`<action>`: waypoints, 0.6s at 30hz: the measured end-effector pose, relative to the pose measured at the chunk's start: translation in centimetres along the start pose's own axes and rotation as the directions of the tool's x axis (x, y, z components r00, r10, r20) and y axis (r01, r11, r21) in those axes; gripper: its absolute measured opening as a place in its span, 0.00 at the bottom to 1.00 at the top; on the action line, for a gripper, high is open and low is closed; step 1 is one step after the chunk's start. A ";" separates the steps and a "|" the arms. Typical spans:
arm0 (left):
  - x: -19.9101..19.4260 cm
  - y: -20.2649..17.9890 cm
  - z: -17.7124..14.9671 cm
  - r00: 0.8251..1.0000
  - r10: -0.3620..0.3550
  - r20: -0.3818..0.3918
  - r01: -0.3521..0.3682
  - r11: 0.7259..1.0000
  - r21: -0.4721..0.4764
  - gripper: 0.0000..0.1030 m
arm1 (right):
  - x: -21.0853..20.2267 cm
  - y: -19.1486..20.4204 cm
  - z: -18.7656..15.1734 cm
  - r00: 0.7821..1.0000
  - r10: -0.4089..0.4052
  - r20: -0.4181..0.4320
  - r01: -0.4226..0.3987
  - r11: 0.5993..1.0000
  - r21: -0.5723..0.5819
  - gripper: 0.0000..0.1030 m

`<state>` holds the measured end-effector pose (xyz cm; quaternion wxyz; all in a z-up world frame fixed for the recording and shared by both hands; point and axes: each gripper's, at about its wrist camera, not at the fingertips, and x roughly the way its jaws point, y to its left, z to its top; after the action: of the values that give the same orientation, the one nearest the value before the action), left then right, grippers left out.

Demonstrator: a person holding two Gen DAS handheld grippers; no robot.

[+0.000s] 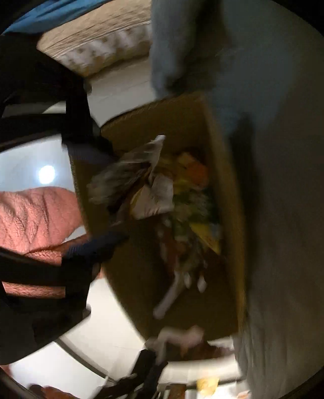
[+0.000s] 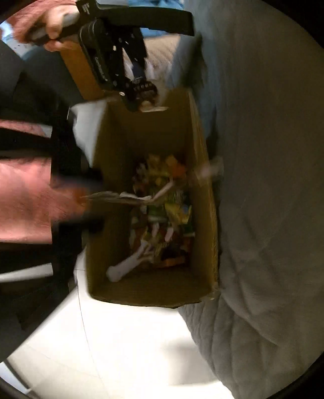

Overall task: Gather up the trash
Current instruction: 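Lower the left tool to the cardboard box and release the brown wrapper, then grasp the yellow toy block with the left gripper while the right grasps a yellow gear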

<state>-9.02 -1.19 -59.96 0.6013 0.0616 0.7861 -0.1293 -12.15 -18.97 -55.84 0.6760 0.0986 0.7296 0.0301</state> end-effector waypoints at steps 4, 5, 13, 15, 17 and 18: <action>3.3 1.3 0.5 0.994 0.007 -0.107 -0.012 0.999 -0.044 0.82 | 2.2 -0.8 0.7 0.998 -0.048 -0.033 0.049 0.999 0.015 0.84; 3.6 1.2 0.2 0.993 0.025 -0.114 -0.030 0.999 -0.044 0.86 | 2.3 -0.9 0.7 0.998 -0.048 -0.035 0.049 0.999 0.021 0.84; 2.2 1.8 -1.2 0.993 0.004 -0.117 -0.012 0.998 -0.064 0.87 | 0.2 -0.8 1.0 0.999 -0.040 -0.036 0.041 0.999 0.027 0.85; 1.1 1.4 -1.0 0.993 -0.009 -0.118 0.001 0.998 -0.062 0.87 | -1.1 -0.3 0.8 0.999 -0.044 -0.031 0.044 0.999 0.015 0.85; -0.8 0.9 -1.7 0.995 -0.017 -0.101 0.013 0.999 -0.044 0.87 | -3.0 0.2 0.5 0.999 -0.029 -0.021 0.029 1.000 -0.001 0.85; -2.4 0.6 -2.4 0.996 -0.024 -0.089 0.022 1.000 -0.021 0.87 | -4.7 0.6 0.2 1.000 -0.006 -0.012 0.006 1.000 -0.011 0.85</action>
<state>-10.41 0.15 -57.14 0.5648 0.0520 0.8140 -0.1254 -11.61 -19.29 -51.19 0.6721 0.0926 0.7339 0.0327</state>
